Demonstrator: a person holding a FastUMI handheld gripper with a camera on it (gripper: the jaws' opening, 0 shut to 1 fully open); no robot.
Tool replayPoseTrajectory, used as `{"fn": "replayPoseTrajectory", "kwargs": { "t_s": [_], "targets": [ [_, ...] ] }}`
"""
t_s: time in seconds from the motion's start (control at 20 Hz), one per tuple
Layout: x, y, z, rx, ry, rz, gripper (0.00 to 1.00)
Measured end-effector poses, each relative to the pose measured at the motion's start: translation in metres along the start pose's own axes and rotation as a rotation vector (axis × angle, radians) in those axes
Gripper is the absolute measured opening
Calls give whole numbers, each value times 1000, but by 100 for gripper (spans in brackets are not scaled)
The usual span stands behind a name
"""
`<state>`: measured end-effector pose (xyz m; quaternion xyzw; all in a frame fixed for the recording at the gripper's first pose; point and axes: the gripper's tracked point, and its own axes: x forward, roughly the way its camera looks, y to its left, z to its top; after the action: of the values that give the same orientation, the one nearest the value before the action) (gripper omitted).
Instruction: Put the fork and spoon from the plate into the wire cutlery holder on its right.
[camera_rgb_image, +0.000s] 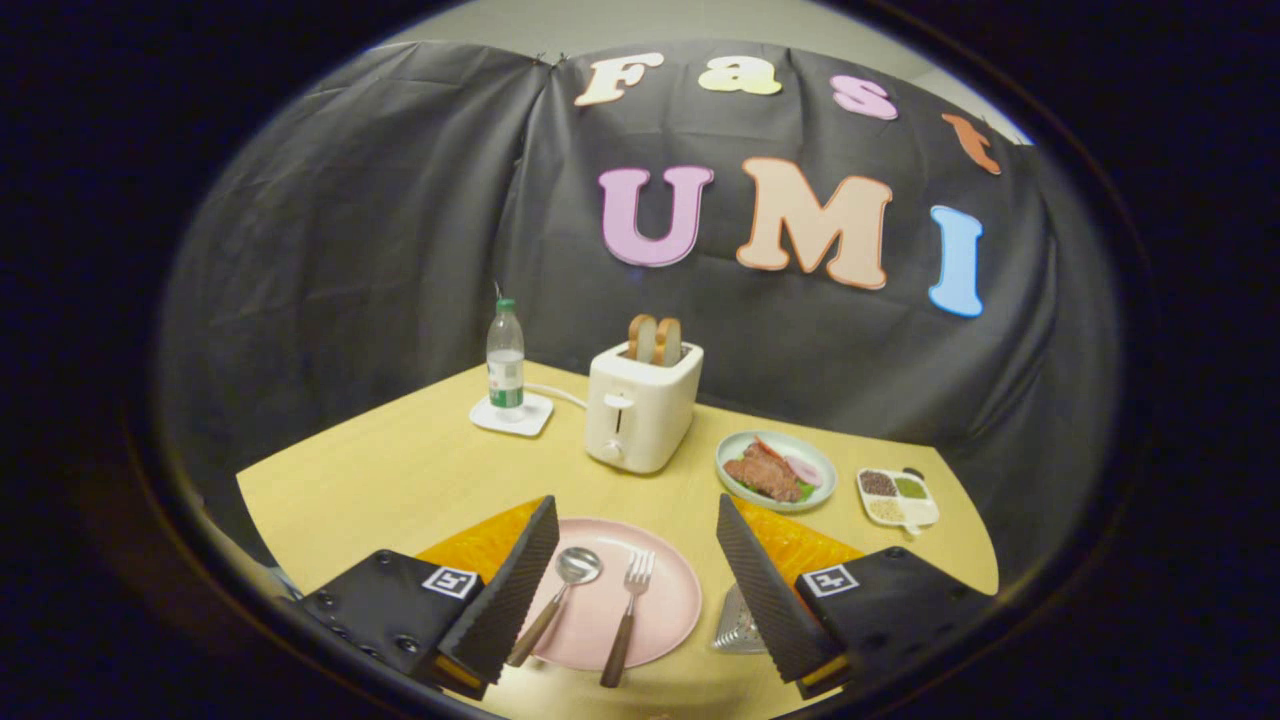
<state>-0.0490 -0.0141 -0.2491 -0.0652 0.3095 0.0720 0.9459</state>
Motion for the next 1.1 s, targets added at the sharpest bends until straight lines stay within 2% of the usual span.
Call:
{"fn": "replayPoseTrajectory", "kwargs": {
  "t_s": [0.65,0.75,0.95,1.1],
  "targets": [
    [36,5,-119,-51,306,22,100],
    [39,6,-130,-50,341,26,94],
    [39,8,-148,-50,401,32,72],
    [40,10,-153,-64,424,29,48]
  ]
}}
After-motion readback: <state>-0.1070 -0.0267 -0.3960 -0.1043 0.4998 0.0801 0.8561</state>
